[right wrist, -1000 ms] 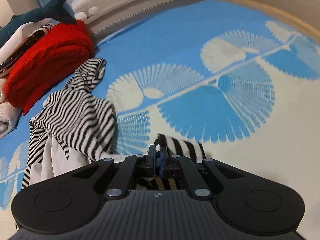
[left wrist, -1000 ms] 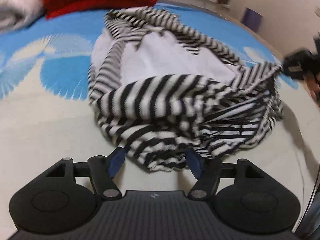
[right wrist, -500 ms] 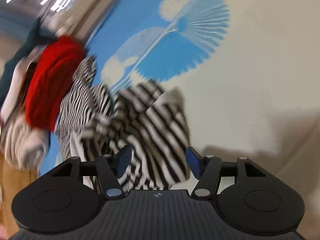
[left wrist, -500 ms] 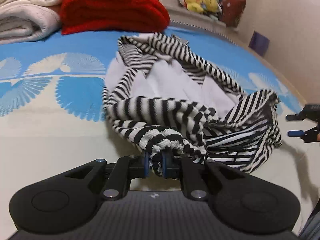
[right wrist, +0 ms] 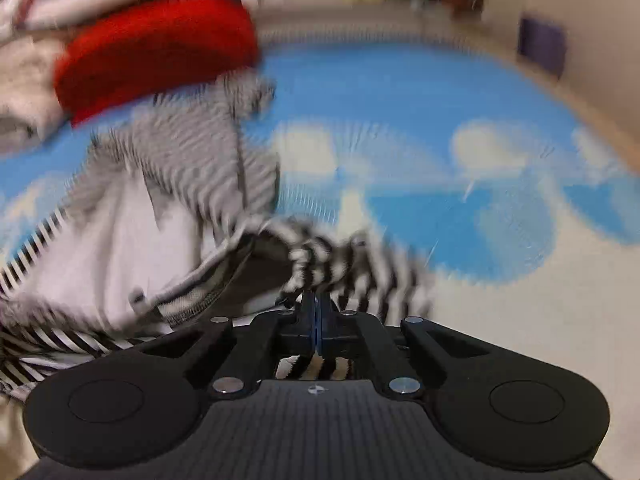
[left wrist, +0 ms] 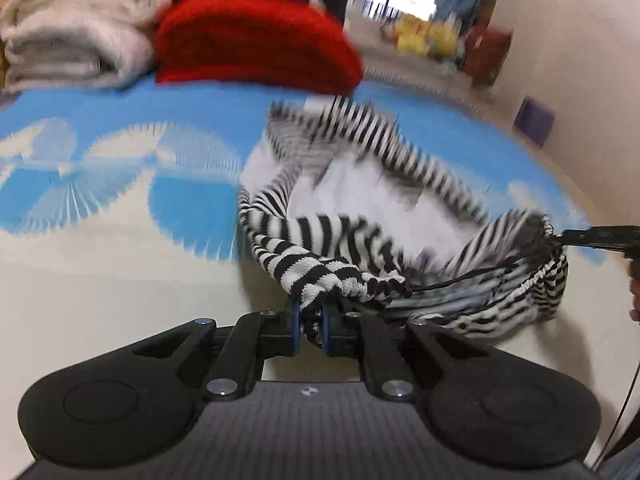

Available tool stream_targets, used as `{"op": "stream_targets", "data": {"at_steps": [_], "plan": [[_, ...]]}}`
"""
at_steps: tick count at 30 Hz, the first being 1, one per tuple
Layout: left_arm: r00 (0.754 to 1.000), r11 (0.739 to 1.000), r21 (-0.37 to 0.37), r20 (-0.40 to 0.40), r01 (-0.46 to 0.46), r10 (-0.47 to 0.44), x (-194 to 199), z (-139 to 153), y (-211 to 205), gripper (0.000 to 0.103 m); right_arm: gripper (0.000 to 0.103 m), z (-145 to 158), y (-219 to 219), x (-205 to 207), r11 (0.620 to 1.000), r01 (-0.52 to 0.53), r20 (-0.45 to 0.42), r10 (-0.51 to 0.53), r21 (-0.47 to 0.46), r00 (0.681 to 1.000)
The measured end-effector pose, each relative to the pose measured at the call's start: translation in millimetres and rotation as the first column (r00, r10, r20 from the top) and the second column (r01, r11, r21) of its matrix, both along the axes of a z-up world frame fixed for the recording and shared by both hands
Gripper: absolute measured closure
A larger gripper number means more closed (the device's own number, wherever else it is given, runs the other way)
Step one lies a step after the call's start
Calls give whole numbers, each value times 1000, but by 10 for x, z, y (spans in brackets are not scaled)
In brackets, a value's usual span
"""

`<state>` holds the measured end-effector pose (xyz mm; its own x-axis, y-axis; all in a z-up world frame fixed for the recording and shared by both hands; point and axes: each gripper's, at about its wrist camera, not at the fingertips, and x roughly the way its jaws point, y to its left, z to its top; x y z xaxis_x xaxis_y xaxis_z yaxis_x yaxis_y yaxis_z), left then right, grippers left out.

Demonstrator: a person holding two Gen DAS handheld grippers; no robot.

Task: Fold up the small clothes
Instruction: 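Lift the striped garment high with both grippers and shake it out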

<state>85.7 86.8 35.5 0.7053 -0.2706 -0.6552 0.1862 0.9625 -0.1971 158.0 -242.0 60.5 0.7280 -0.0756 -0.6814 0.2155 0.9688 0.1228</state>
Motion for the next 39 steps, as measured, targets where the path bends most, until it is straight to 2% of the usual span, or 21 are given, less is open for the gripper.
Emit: {"op": "stream_targets", "data": {"at_steps": [3, 6, 11, 15, 16, 18, 19, 20, 21, 22, 24, 25, 27, 29, 30, 31, 32, 33, 34, 37, 39], "plan": [[991, 999, -47, 134, 2, 5, -248, 681, 48, 94, 103, 867, -67, -553, 999, -48, 177, 49, -12, 983], [960, 997, -71, 281, 7, 13, -500, 1500, 46, 94, 103, 1825, -107, -1150, 997, -62, 360, 76, -50, 930], [879, 996, -90, 475, -10, 51, -967, 2896, 63, 95, 103, 3176, -86, -1961, 995, -17, 619, 73, -97, 782], [781, 996, -81, 619, -36, 79, -1425, 3800, 13, 95, 103, 4103, -71, -2463, 990, 34, 742, 80, -138, 666], [761, 995, -84, 642, -50, 92, -1512, 4004, 11, 95, 103, 4322, -49, -2601, 985, 83, 784, 71, -154, 617], [732, 994, -93, 672, -65, 111, -1612, 4351, 36, 95, 103, 4699, -48, -2866, 971, 164, 848, 62, -172, 526], [733, 993, -85, 669, -82, 118, -1589, 4457, -6, 95, 103, 4912, -90, -2954, 974, 165, 861, 54, -158, 506], [746, 993, -67, 656, -93, 115, -1532, 4496, -43, 95, 103, 5057, -115, -2984, 974, 164, 857, 51, -157, 512], [762, 993, -47, 638, -105, 110, -1459, 4480, -85, 95, 103, 5180, -138, -2947, 972, 158, 836, 60, -173, 545], [788, 994, -24, 607, -109, 101, -1363, 4401, -146, 95, 103, 5220, -167, -2863, 973, 153, 810, 53, -174, 584], [847, 995, -5, 524, -101, 89, -1164, 4082, -244, 95, 103, 5067, -231, -2627, 984, 66, 730, 77, -164, 679], [866, 995, 11, 494, -95, 77, -1086, 3912, -280, 95, 103, 4867, -253, -2509, 993, -6, 683, 84, -116, 726], [899, 996, 64, 437, -67, 33, -1016, 3521, -362, 95, 100, 4260, -287, -2293, 985, -170, 558, 152, -20, 816], [917, 991, 121, 399, -51, -2, -1004, 3188, -419, 95, 99, 3499, -224, -2155, 946, -314, 428, 252, 79, 868], [926, 990, 136, 376, -42, -13, -1028, 3055, -424, 95, 92, 3066, -156, -2097, 921, -368, 353, 305, 127, 884], [932, 989, 144, 362, -38, -17, -1095, 2922, -367, 95, 80, 2684, -79, -2072, 903, -396, 295, 337, 169, 894], [934, 988, 149, 356, -39, -17, -1150, 2834, -334, 95, 72, 2312, -32, -2055, 887, -406, 247, 352, 219, 903], [933, 988, 153, 361, -39, -19, -1222, 2757, -246, 95, 57, 1935, -10, -2026, 867, -409, 191, 367, 283, 910], [929, 988, 149, 370, -42, -16, -1306, 2721, -163, 95, 52, 1603, -18, -1977, 842, -400, 153, 370, 362, 916], [921, 990, 133, 389, -51, -4, -1599, 2698, 88, 95, 47, 853, 58, -1822, 761, -306, 54, 337, 572, 940], [918, 988, 141, 396, -60, -1, -1727, 2680, 125, 95, 43, 590, 179, -1714, 716, -266, 19, 333, 645, 943]]}}
